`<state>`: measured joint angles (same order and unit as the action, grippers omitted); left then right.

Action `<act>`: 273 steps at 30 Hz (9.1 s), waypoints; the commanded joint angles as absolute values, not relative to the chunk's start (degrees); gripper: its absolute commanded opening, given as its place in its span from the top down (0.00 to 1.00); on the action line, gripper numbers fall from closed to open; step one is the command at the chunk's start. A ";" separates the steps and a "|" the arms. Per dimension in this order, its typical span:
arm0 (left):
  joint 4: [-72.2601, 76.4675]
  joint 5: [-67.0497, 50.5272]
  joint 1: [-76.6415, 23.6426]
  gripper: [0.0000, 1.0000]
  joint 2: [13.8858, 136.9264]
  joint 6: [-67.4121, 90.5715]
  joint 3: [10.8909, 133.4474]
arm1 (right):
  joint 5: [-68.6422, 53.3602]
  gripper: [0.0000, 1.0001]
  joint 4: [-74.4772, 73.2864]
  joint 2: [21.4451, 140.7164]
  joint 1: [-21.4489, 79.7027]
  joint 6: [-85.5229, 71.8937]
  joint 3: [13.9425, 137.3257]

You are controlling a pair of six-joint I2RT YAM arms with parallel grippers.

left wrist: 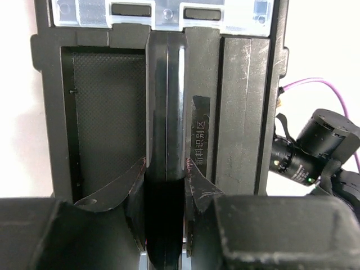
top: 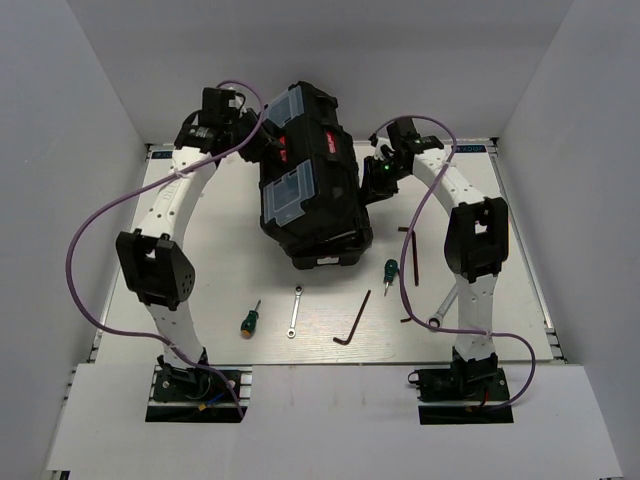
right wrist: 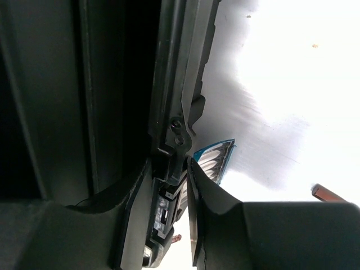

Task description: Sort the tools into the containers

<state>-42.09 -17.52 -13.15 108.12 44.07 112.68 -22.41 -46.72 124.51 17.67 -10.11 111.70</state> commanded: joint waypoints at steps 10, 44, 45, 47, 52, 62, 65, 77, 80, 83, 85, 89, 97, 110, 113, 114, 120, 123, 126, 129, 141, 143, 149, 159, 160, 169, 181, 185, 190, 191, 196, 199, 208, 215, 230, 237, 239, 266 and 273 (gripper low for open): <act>-24.27 -29.17 -3.08 1.00 90.45 57.90 98.11 | -8.17 1.00 -46.85 125.95 13.10 -6.94 104.86; -25.22 -26.81 11.68 1.00 87.45 55.38 73.56 | -7.21 1.00 -44.21 123.40 5.71 -9.49 96.68; -25.22 -26.81 11.69 1.00 88.32 55.37 73.56 | -7.56 1.00 -44.12 123.40 5.54 -9.67 96.59; -25.22 -27.33 12.21 0.98 88.85 55.37 73.56 | -8.43 1.00 -44.03 123.05 5.36 -9.76 96.15; -26.27 -28.56 13.27 0.61 87.72 54.23 73.56 | -10.72 1.00 -43.24 122.43 5.10 -9.41 95.01; -28.39 -30.23 15.46 0.20 84.82 52.47 73.04 | -12.30 1.00 -43.33 121.64 5.19 -9.49 94.48; -29.62 -30.76 16.00 0.19 84.11 51.25 74.17 | -12.83 1.00 -43.33 121.55 5.19 -9.58 94.22; -45.61 -25.50 12.75 0.19 75.68 36.14 75.07 | -20.47 1.00 -43.15 121.29 5.80 -10.46 94.74; -49.38 -21.64 11.61 0.19 72.96 33.94 73.75 | -23.10 1.00 -44.03 121.20 5.71 -9.76 96.41; -53.33 -18.74 10.29 0.19 72.33 31.82 73.22 | -27.32 0.68 -45.00 120.50 5.36 -7.82 97.55; -55.53 -16.71 9.41 0.19 71.63 29.71 73.73 | -28.91 0.59 -45.44 118.48 5.27 -5.64 97.30; -56.69 -12.75 7.21 0.17 71.10 27.52 74.97 | -29.01 0.44 -45.70 113.49 5.01 -3.34 94.67; -53.35 -12.74 2.99 0.15 72.95 26.46 74.27 | -29.26 0.40 -46.93 107.59 4.22 -0.35 89.05; -55.02 -3.26 -4.39 0.15 79.28 21.89 75.06 | -34.45 0.36 -49.49 112.06 3.60 -2.55 95.09; -55.55 -0.36 -4.92 0.19 79.28 21.36 74.53 | -35.33 0.36 -48.87 111.89 3.34 -3.25 95.01; -55.55 0.78 -4.92 0.25 79.28 21.36 73.84 | -35.59 0.36 -48.69 111.88 3.43 -3.25 94.92; -53.80 2.81 -6.94 0.52 81.12 20.30 70.85 | -35.95 0.36 -49.04 111.71 3.43 -3.34 94.57; -52.65 2.81 -8.17 0.55 82.35 20.30 70.84 | -35.25 0.36 -49.48 112.76 3.69 -3.43 95.36; -52.65 3.34 -8.78 0.59 83.23 20.30 71.54 | -33.67 0.36 -50.10 114.00 3.95 -3.25 96.32; -52.04 3.34 -9.84 0.67 84.81 20.30 72.24 | -32.26 0.36 -51.50 116.10 4.22 -2.55 98.43; -50.98 2.72 -11.69 0.91 91.93 21.36 79.97 | -32.61 0.83 -52.21 121.20 6.59 -2.46 103.01; -51.50 2.72 -12.21 0.91 93.68 21.36 82.16 | -32.43 0.86 -52.21 121.73 6.68 -2.29 103.71; -53.17 4.30 -12.22 0.92 97.03 21.88 87.97 | -31.64 0.85 -51.86 123.92 6.86 -2.11 106.61; -54.32 6.06 -11.69 0.39 96.34 22.94 90.35 | -36.99 0.44 -50.63 120.77 5.02 -1.58 106.88; -54.93 6.06 -11.69 0.36 96.33 22.94 91.22 | -37.26 0.37 -50.36 119.89 4.84 -1.58 107.05; -59.32 8.70 -11.07 0.23 93.08 22.94 99.40 | -42.71 0.36 -51.15 112.07 1.85 -0.26 104.86; -56.70 -1.47 -11.78 0.95 68.68 19.60 82.22 | -25.04 1.00 -60.52 100.19 -1.93 15.63 87.98; -55.90 -10.62 -12.30 0.79 61.29 18.90 71.91 | -22.94 0.85 -56.01 96.78 -1.67 14.78 76.16; -55.37 -13.53 -12.30 0.41 53.72 18.90 62.60 | -17.60 0.60 -41.76 91.93 -0.18 10.64 64.09; -56.07 -13.54 -12.30 0.39 52.74 19.51 61.88 | -16.88 0.59 -41.40 92.54 -0.09 9.50 64.16; -58.10 -13.01 -12.30 0.36 49.92 20.13 60.64 | -15.12 0.54 -38.94 97.29 2.81 6.60 65.30; -59.41 -12.48 -12.30 0.33 49.92 20.13 61.17 | -12.49 0.54 -36.22 98.26 4.48 3.88 64.78; -58.36 -12.48 -12.30 0.32 51.86 22.32 62.23 | -5.72 0.52 -28.66 101.86 7.12 -3.42 63.28; -56.43 -11.95 -12.30 0.32 55.63 22.94 65.04 | 4.30 0.61 -27.86 104.59 8.88 -6.15 63.11; -52.47 -11.87 -16.87 0.32 61.17 22.85 65.74 | 7.65 1.00 -32.69 104.24 6.42 -5.02 64.95; -49.31 -14.67 -19.16 0.32 59.24 20.30 65.04 | 3.52 1.00 -38.31 97.56 2.99 -0.53 71.62; -47.12 -17.38 -19.86 0.32 58.45 19.08 64.34 | 0.63 1.00 -40.76 95.81 2.38 -0.26 74.07; -40.34 -15.21 -42.62 0.34 76.28 17.75 73.21 | -24.35 0.68 -43.50 111.36 15.38 -3.78 101.60; -40.96 -7.83 -51.85 0.34 84.89 18.37 76.81 | -27.50 0.56 -44.91 108.03 14.68 -3.25 101.08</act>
